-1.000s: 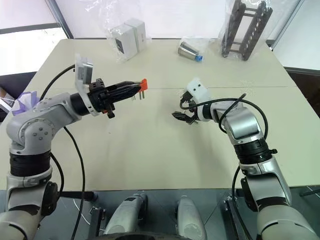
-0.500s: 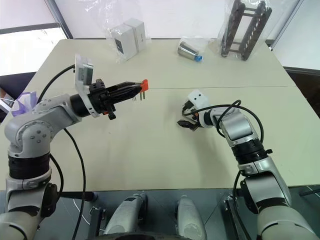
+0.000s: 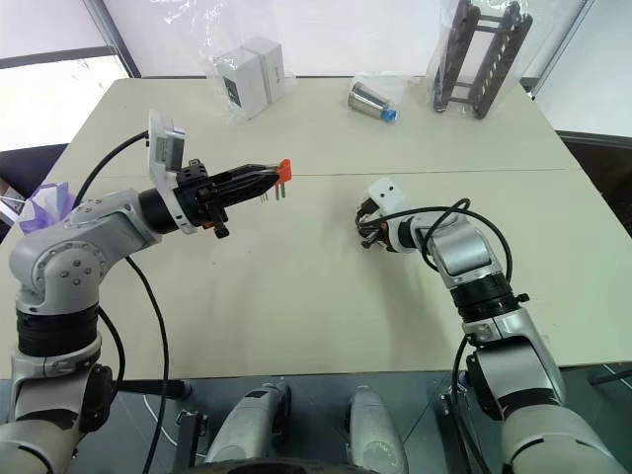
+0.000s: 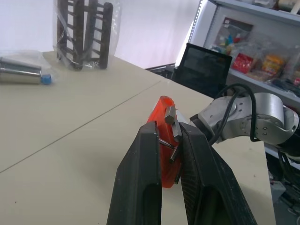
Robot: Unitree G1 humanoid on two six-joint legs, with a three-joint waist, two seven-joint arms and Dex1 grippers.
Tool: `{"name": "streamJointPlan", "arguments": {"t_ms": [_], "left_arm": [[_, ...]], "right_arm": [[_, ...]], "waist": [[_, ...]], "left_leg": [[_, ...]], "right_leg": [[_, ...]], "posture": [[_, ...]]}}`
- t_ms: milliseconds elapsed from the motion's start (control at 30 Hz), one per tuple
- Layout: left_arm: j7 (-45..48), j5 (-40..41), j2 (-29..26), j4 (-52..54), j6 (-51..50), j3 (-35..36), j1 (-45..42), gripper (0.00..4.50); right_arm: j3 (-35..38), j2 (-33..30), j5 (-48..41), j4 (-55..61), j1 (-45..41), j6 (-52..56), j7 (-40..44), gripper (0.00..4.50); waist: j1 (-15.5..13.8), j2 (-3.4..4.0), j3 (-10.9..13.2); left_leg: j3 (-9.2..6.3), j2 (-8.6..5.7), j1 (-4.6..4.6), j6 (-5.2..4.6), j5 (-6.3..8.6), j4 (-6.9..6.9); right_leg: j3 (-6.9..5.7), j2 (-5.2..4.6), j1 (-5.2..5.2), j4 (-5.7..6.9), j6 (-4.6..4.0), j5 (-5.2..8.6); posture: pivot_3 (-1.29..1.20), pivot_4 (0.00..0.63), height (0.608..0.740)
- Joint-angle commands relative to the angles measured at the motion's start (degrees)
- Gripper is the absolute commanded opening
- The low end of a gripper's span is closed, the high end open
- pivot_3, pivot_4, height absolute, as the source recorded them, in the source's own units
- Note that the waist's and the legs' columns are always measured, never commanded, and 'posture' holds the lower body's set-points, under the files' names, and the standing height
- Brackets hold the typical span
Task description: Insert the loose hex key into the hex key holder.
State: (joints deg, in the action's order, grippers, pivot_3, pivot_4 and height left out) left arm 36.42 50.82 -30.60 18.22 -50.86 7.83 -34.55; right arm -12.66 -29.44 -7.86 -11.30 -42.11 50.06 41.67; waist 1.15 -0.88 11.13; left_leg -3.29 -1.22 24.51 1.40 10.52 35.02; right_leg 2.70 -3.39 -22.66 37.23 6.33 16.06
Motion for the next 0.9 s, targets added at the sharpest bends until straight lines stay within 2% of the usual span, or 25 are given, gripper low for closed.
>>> {"name": "streamJointPlan", "arguments": {"t_ms": [33,133,267,400,533,733,900], "left_arm": [[0.2,1.0,-0.2,1.7,0.9,1.2,-0.3,0.12],[0.4,0.8,0.2,1.1,1.3,1.1,-0.5,0.12],[1.0,0.1,0.6,0.0,2.0,0.5,-1.1,0.12],[1.6,-1.0,1.0,-1.7,2.8,-0.2,-2.2,0.12],[2.3,-2.4,1.7,-3.7,3.9,-0.9,-3.4,0.12],[3.1,-3.4,2.0,-5.8,4.6,-1.0,-5.3,0.12],[3.6,-3.9,1.7,-6.4,4.7,-0.6,-5.8,0.12]], "right_arm": [[0.2,1.3,3.1,3.3,0.5,-8.8,-4.1,0.08],[5.9,5.2,3.8,4.5,-1.0,-23.8,-11.9,0.08],[14.1,12.1,0.3,8.0,-5.4,-33.9,-20.9,0.08],[18.0,18.3,-6.4,13.1,-6.7,-35.3,-22.5,0.08],[18.5,23.4,-13.4,17.9,-6.4,-35.0,-21.1,0.08],[15.7,27.9,-14.9,20.1,-5.3,-36.3,-21.2,0.08],[14.1,28.3,-15.7,21.5,-4.1,-35.8,-19.6,0.08]], "waist": [[0.0,0.00,0.0],[0.0,0.02,0.0],[-0.1,0.03,0.0],[-0.3,0.00,0.0],[-0.2,0.02,0.0],[-0.1,0.02,0.0],[0.0,0.02,0.0]], "left_leg": [[0.00,0.00,0.00,0.00,0.00,0.00],[0.06,0.00,0.03,0.00,0.00,-0.03],[0.05,0.01,0.08,0.01,0.00,-0.04],[-0.03,0.01,0.08,0.01,0.00,-0.05],[-0.04,0.00,0.08,0.01,0.00,-0.04],[-0.04,0.01,0.08,0.01,0.00,-0.10],[-0.04,0.01,0.08,0.01,0.00,-0.14]], "right_leg": [[0.00,0.00,-0.01,0.00,0.00,0.00],[0.04,0.00,-0.09,0.01,0.01,0.00],[0.05,0.01,-0.13,0.02,0.02,-0.01],[0.00,0.01,-0.10,0.01,0.02,-0.01],[-0.02,-0.01,-0.09,0.02,0.01,-0.01],[-0.01,0.00,-0.13,0.03,0.00,-0.01],[-0.01,0.00,-0.15,0.02,0.00,-0.01]], "posture": [[0.00,0.150,0.740],[0.00,0.150,0.740],[0.00,0.150,0.740],[0.00,0.150,0.740],[0.00,0.150,0.740],[0.00,0.150,0.740],[0.00,0.150,0.740]]}}
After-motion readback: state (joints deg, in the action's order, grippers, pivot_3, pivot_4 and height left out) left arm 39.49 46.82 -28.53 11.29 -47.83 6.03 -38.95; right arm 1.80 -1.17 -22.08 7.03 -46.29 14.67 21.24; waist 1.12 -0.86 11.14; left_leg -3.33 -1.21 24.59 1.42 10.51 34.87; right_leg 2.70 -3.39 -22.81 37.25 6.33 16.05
